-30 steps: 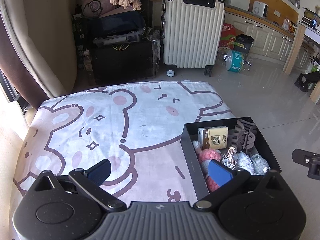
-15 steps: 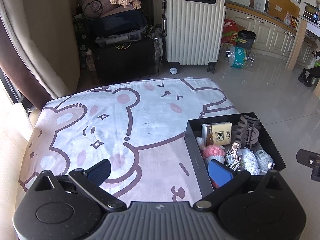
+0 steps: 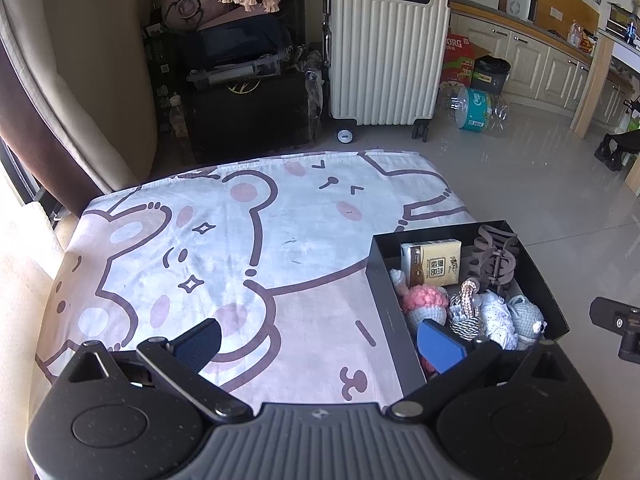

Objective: Organize objects

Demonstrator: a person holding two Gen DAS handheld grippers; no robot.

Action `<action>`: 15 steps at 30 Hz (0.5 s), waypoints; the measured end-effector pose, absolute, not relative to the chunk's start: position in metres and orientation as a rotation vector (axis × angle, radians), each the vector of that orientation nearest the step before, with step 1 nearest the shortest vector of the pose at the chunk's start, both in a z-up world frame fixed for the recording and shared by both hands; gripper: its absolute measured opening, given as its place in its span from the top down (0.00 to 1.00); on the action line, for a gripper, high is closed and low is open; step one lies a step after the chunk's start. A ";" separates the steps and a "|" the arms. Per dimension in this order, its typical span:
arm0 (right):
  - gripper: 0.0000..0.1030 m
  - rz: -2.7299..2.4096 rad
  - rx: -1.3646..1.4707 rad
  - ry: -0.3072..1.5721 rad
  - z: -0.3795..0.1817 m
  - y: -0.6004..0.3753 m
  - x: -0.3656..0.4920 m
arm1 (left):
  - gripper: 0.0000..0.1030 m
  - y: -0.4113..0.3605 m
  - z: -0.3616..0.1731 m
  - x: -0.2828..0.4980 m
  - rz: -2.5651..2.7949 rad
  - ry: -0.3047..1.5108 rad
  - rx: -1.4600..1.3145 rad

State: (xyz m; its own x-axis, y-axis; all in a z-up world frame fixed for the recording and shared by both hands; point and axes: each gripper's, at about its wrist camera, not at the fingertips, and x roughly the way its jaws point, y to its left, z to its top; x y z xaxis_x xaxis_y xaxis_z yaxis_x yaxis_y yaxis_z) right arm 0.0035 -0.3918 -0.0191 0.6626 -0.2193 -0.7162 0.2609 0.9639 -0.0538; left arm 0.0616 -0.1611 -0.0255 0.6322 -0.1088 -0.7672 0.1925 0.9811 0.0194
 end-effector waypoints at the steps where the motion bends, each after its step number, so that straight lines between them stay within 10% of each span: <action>1: 0.00 -0.271 0.055 0.802 -0.019 -0.392 0.004 | 0.00 -0.161 -0.026 0.062 -0.173 0.871 0.102; 15: 0.00 -0.274 0.052 0.807 -0.019 -0.394 0.003 | 0.00 -0.161 -0.026 0.062 -0.173 0.871 0.102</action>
State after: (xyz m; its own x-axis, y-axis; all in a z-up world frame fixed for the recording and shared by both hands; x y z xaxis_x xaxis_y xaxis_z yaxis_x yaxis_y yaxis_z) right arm 0.0026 -0.3936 -0.0192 0.6586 -0.2225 -0.7188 0.2621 0.9633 -0.0580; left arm 0.0619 -0.1612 -0.0260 0.6313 -0.1099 -0.7677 0.1927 0.9811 0.0180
